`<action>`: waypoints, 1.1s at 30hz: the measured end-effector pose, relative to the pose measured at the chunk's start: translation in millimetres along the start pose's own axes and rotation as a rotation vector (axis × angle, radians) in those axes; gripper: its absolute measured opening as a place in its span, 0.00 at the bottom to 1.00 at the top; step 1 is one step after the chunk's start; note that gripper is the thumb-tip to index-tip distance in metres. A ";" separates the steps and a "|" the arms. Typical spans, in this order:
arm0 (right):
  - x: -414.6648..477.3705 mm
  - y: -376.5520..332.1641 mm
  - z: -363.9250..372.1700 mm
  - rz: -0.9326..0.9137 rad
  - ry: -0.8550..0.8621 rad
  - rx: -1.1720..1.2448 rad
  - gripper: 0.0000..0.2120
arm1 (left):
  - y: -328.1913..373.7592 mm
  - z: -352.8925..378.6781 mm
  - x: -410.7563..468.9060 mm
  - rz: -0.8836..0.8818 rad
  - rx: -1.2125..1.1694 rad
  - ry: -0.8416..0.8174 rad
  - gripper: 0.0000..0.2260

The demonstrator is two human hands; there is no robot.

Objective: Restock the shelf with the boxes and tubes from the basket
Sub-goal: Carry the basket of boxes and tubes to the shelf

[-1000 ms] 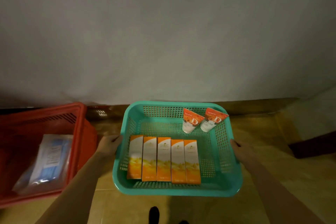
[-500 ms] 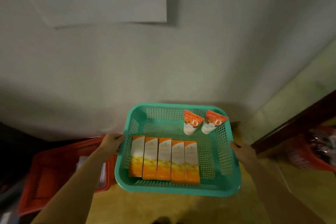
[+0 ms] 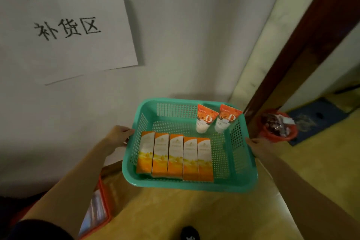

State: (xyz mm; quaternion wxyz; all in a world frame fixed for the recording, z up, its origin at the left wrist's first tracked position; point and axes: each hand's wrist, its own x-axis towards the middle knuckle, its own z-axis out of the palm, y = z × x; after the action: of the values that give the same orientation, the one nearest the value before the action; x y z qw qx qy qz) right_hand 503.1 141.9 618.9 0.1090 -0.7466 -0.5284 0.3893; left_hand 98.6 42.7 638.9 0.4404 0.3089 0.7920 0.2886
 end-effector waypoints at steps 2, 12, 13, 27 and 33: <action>-26.7 14.4 -5.4 0.046 0.052 0.063 0.17 | 11.2 5.9 1.7 0.046 0.056 -0.057 0.13; -184.3 117.0 -19.5 0.366 0.365 0.256 0.19 | 51.9 72.3 -29.5 0.277 0.264 -0.429 0.13; -200.5 128.7 -18.7 0.401 0.385 0.266 0.20 | 53.9 83.1 -35.4 0.298 0.287 -0.462 0.12; -442.7 314.0 27.6 0.803 0.728 0.529 0.19 | 16.4 243.9 -199.2 0.539 0.599 -0.837 0.13; -558.3 382.6 67.3 0.927 0.837 0.622 0.23 | -34.3 275.8 -309.3 0.604 0.716 -0.988 0.14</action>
State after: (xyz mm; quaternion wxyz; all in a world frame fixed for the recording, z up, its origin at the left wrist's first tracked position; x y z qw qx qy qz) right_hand 648.4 -522.6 614.2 0.3347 -0.9165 0.0670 0.2083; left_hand 462.3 -158.3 651.7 0.5212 0.7387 0.4237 -0.0558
